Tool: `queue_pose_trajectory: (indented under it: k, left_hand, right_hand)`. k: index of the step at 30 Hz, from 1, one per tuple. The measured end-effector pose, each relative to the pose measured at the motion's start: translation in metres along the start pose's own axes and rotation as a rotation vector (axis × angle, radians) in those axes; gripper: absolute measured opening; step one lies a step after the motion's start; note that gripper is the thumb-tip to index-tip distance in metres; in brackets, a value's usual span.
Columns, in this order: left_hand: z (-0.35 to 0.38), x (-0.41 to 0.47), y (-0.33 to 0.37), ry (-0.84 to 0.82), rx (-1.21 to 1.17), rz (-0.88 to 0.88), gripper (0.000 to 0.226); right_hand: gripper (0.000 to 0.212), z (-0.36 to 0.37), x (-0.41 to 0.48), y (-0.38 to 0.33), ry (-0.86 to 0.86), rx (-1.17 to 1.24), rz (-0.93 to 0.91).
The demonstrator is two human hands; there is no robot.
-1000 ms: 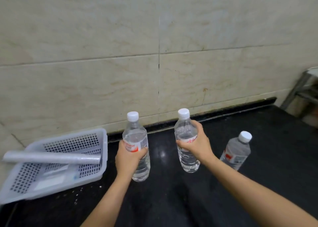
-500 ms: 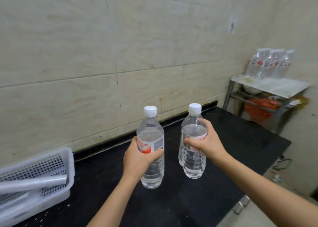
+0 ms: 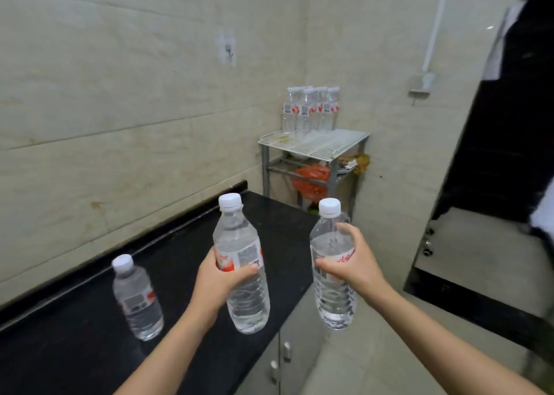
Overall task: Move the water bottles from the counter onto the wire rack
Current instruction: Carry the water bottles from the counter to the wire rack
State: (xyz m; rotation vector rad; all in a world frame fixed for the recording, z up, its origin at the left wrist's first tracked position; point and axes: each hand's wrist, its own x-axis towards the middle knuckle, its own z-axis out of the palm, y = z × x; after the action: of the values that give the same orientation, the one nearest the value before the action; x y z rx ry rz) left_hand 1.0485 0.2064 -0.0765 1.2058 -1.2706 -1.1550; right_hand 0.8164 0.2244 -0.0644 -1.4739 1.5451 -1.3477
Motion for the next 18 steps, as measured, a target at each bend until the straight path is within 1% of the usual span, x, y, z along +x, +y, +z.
queue_pose_trajectory:
  k: [3, 5, 9, 14, 18]
  left_hand:
    - [0.067, 0.025, 0.0, -0.055, -0.029, 0.023, 0.052]
    - [0.106, 0.039, 0.002, -0.097, -0.045, 0.034, 0.047]
    - [0.165, 0.067, -0.001, -0.18, -0.069, 0.038, 0.048]
    - [0.203, 0.111, -0.011, -0.261, -0.082, 0.014, 0.058]
    - [0.225, 0.175, -0.005, -0.311, -0.12, 0.055, 0.071]
  right_hand:
    - [0.074, -0.059, 0.019, 0.025, 0.066, -0.016, 0.021]
    - [0.071, -0.093, 0.03, 0.037, 0.092, -0.032, 0.047]
    - [0.069, -0.143, 0.055, 0.056, 0.118, -0.041, 0.069]
    - [0.068, -0.173, 0.097, 0.076, 0.13, -0.028, 0.08]
    - [0.073, -0.192, 0.151, 0.091, 0.172, -0.023, 0.108]
